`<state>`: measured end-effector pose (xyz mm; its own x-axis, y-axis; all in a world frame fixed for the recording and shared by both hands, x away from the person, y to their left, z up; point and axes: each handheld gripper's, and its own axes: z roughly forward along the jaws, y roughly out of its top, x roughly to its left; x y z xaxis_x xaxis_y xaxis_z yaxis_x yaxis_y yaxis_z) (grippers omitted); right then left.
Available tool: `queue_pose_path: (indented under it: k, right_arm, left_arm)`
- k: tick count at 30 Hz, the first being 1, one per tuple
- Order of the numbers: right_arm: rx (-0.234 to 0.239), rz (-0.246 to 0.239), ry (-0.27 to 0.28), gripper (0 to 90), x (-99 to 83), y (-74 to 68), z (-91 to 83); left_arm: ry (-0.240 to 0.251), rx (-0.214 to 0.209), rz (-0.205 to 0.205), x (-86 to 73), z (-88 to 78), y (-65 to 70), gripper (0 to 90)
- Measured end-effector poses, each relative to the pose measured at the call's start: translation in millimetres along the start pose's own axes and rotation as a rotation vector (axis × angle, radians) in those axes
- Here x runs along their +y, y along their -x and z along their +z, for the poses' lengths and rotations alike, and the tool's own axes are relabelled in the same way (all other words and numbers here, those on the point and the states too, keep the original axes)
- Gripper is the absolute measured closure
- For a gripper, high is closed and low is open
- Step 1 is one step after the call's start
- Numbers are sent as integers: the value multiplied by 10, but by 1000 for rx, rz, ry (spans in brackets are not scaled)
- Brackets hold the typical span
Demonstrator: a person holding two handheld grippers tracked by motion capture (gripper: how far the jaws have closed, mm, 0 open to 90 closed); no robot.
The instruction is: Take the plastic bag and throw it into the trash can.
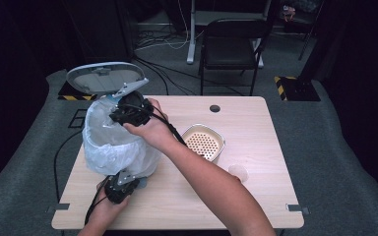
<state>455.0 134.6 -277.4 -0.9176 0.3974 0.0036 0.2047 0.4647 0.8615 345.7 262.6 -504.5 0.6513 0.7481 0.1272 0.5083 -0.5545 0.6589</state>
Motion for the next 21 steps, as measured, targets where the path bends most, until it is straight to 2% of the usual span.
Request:
queue_pose_path:
  k: [3,5,6,8,15,20,21]
  right_arm:
    - [-2,2,0,711,-2,-5,32]
    - [-3,7,3,637,-9,-1,41]
    - [-3,23,-4,605,-13,-6,39]
    - [-9,25,-2,551,-23,0,37]
    - [-10,28,8,534,-43,-4,-86]
    - [-14,-3,20,556,-63,-9,-265]
    - [-15,-5,19,565,-72,-12,-303]
  left_arm:
    - [2,8,-1,-1,2,3,900]
    - [-6,-7,5,2,-6,-5,900]
    - [-8,-8,10,3,-8,-9,900]
    - [-8,-8,11,4,-8,-9,900]
    - [-9,-8,9,4,-9,-8,900]
    - [1,9,-1,-1,1,3,900]
    - [-9,-7,5,4,-9,-5,900]
